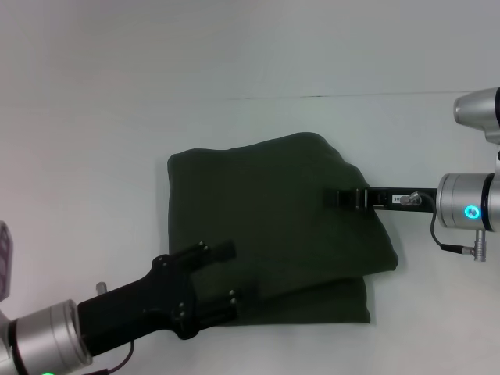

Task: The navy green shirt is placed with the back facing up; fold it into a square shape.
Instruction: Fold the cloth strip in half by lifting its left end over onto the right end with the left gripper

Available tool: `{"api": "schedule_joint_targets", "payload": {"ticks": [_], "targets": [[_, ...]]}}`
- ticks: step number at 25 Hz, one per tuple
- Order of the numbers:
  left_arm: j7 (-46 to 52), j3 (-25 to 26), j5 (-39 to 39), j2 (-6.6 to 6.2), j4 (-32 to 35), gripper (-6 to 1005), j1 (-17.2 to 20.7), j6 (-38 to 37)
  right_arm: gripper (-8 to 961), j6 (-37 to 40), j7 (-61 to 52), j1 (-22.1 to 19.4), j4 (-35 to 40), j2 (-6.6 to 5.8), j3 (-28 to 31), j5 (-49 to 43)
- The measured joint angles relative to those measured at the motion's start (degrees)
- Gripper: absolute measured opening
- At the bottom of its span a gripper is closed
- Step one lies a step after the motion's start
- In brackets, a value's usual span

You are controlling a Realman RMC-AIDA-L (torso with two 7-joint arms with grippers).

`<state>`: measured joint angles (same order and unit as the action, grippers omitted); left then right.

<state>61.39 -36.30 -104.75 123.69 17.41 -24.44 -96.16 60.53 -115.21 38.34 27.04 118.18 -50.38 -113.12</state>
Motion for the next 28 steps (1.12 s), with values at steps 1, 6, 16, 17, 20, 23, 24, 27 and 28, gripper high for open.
{"api": "schedule_joint_targets", "payload": {"ticks": [1,6,16,17,20,23,24,27,28], "targets": [[0.01,0.02,0.03,-0.08,0.06,783,0.19,-0.42,74,0.32,-0.09,0.0,0.2,-0.03,0.01,0.02],[0.04,0.41,0.07,-0.51,0.38,783,1.19,-1.71,73,2.22,-0.42,0.03,0.94,-0.16,0.03,1.11],[0.04,1.4,0.04,-0.37,1.22,784,2.02,-2.17,74,3.96,-3.36,0.29,2.51,-0.27,0.08,1.84],[0.04,1.41,0.05,-0.38,1.22,784,2.04,-2.18,74,3.72,-3.46,0.27,2.53,-0.27,-0.04,1.74],[0.04,1.41,0.08,-0.38,1.24,784,2.1,-2.19,74,3.09,-3.5,0.21,2.32,-0.26,-0.46,1.23],[0.04,1.41,0.08,-0.38,1.31,783,2.0,-2.19,74,2.99,-3.52,0.04,2.09,-0.25,-0.55,0.89],[0.04,1.41,0.08,-0.38,1.32,782,1.89,-2.19,74,3.06,-3.52,0.01,2.06,-0.25,-0.54,0.87],[0.06,1.41,0.08,-0.37,1.31,783,1.52,-2.17,73,3.84,-3.53,-0.24,2.24,-0.25,-0.31,0.85],[0.15,1.41,0.08,-0.32,1.32,783,1.42,-2.04,73,4.06,-3.53,-0.32,2.29,-0.25,-0.24,0.86]]}}
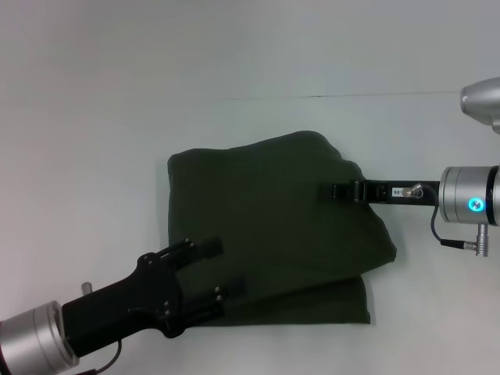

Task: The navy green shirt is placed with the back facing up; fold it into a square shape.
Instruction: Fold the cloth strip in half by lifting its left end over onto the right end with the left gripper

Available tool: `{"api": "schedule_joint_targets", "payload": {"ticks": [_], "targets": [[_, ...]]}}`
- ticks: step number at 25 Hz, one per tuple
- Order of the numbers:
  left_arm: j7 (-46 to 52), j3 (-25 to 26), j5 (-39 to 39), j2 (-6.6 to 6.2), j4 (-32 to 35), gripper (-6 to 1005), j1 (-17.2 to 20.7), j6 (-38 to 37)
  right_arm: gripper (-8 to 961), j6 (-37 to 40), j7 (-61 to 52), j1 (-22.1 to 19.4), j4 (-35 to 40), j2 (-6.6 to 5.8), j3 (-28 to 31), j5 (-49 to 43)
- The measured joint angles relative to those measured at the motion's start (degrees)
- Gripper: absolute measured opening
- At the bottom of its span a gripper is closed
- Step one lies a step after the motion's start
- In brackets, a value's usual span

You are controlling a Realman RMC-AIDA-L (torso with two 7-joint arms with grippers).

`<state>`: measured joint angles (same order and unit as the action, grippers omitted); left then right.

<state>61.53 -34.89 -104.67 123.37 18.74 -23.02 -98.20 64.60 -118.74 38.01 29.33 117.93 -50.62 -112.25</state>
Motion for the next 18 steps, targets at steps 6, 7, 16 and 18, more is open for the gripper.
{"api": "schedule_joint_targets", "payload": {"ticks": [6,7,16,18], "targets": [[0.52,0.12,0.0,0.03,0.09,783,-0.2,0.29,73,2.52,-0.95,-0.2,0.29,0.0,0.23,0.33],[0.6,0.21,0.0,0.0,0.09,782,-0.2,0.3,74,3.11,-1.23,-0.21,0.45,0.0,0.33,0.37],[1.03,1.4,-0.2,-0.22,0.94,783,0.35,0.46,73,7.3,-1.64,-0.09,1.04,0.0,2.7,0.51],[1.0,1.47,-0.38,-0.28,1.69,784,0.67,0.77,73,7.62,-1.66,0.11,1.07,0.0,2.95,0.52]]}}
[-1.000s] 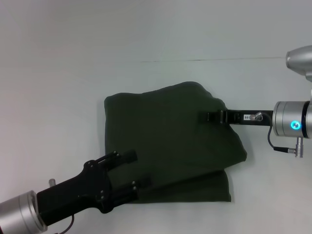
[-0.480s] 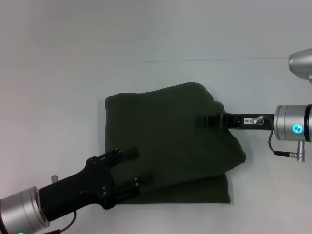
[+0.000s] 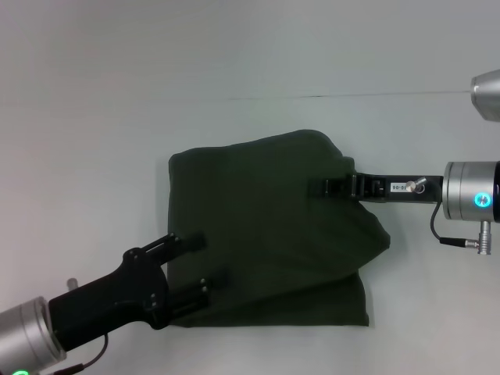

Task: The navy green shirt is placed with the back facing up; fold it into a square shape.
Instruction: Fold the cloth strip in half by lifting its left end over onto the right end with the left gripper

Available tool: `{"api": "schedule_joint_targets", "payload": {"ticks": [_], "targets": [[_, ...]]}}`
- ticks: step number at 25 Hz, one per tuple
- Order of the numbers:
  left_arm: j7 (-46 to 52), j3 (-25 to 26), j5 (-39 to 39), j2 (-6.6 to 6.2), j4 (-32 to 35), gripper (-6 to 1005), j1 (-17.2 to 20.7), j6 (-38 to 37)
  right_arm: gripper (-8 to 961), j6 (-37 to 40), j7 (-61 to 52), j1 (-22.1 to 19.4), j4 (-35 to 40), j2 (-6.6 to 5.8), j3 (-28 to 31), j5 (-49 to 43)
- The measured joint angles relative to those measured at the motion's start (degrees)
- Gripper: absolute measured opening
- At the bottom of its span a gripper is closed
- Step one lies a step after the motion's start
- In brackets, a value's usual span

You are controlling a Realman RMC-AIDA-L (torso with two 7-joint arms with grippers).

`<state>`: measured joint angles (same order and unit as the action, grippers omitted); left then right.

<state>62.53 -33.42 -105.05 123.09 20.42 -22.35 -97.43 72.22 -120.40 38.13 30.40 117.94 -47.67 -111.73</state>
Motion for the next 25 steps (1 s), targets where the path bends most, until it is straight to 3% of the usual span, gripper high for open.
{"api": "schedule_joint_targets", "payload": {"ticks": [15,25], "targets": [[-0.02,0.41,0.37,-0.49,2.15,782,1.12,0.39,73,1.66,-3.35,1.67,2.35,1.79,-0.38,1.73],[0.24,1.52,0.3,-0.66,2.73,783,1.16,0.46,73,2.6,-3.52,0.99,1.28,1.66,-0.39,3.78]]}}
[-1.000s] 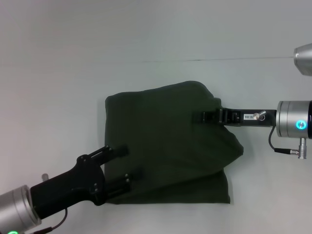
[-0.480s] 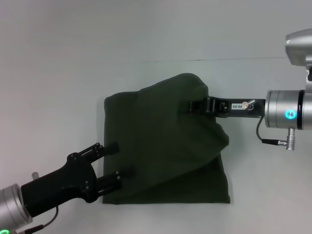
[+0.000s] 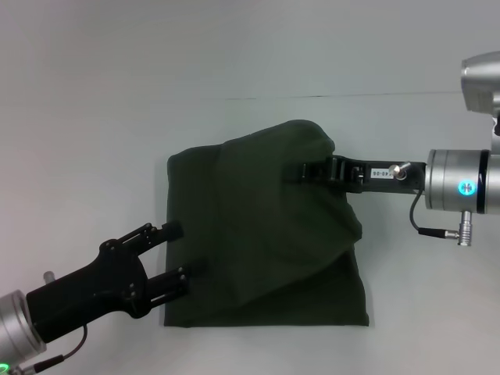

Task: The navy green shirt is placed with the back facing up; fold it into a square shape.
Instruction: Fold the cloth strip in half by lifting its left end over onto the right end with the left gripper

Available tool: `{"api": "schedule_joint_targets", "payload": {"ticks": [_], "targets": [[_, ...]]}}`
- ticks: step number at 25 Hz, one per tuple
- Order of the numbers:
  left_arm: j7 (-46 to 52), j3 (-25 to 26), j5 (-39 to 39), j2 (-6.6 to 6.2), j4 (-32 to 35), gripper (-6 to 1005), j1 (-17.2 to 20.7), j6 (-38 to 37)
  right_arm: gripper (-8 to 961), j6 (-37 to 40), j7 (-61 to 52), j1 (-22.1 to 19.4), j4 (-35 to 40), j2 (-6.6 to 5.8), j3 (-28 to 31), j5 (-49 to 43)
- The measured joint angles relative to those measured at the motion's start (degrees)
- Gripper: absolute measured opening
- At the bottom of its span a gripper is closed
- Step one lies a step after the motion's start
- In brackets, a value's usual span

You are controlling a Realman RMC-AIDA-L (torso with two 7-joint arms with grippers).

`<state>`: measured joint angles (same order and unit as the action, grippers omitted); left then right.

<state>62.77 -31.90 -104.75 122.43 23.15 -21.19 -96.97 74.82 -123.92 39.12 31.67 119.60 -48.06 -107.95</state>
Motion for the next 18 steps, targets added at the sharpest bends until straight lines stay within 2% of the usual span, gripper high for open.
{"api": "schedule_joint_targets", "payload": {"ticks": [18], "targets": [[2.32,0.0,0.08,0.19,0.0,782,-0.54,0.83,74,1.03,2.93,-5.52,0.93,-0.51,0.5,0.01]]}}
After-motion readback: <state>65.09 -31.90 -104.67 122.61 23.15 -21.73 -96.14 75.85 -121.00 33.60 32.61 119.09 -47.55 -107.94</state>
